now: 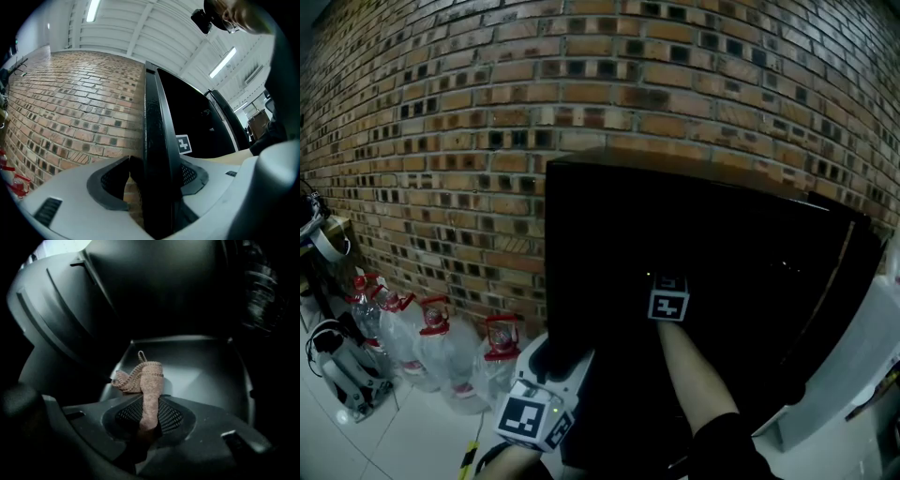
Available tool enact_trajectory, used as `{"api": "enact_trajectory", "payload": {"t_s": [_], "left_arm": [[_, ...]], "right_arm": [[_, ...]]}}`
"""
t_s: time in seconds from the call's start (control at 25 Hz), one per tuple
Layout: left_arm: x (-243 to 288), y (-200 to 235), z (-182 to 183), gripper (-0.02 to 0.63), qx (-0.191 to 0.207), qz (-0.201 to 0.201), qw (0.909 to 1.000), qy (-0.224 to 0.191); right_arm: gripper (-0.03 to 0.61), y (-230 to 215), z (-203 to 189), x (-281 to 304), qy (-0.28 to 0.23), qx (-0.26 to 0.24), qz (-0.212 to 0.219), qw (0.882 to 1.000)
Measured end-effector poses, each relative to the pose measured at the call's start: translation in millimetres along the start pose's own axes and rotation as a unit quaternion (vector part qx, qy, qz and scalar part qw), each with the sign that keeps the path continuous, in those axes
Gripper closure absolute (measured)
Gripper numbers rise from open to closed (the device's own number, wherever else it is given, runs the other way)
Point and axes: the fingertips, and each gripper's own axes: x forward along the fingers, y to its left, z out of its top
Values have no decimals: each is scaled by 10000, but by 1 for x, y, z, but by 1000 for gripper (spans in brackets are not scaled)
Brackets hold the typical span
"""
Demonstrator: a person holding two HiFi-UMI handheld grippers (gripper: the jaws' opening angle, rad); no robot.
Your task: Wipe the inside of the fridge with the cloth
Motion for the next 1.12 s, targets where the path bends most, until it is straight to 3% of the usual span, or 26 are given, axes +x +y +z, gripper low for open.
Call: {"api": "enact_trajectory", "payload": {"t_s": [0.56, 0.88, 1.12], "left_arm": [[-4, 0, -5, 345, -90, -60, 9999, -33], [-3, 0, -4, 348, -60, -5, 10000, -11], [-2, 0, -5, 354, -91, 33, 10000, 19]], "right_arm": [[502, -90, -24, -35, 274, -571, -1343, 9889], [502, -114, -34, -45, 406, -343, -1821, 9818], [502, -129, -35, -51, 537, -151, -2587, 9644]]}}
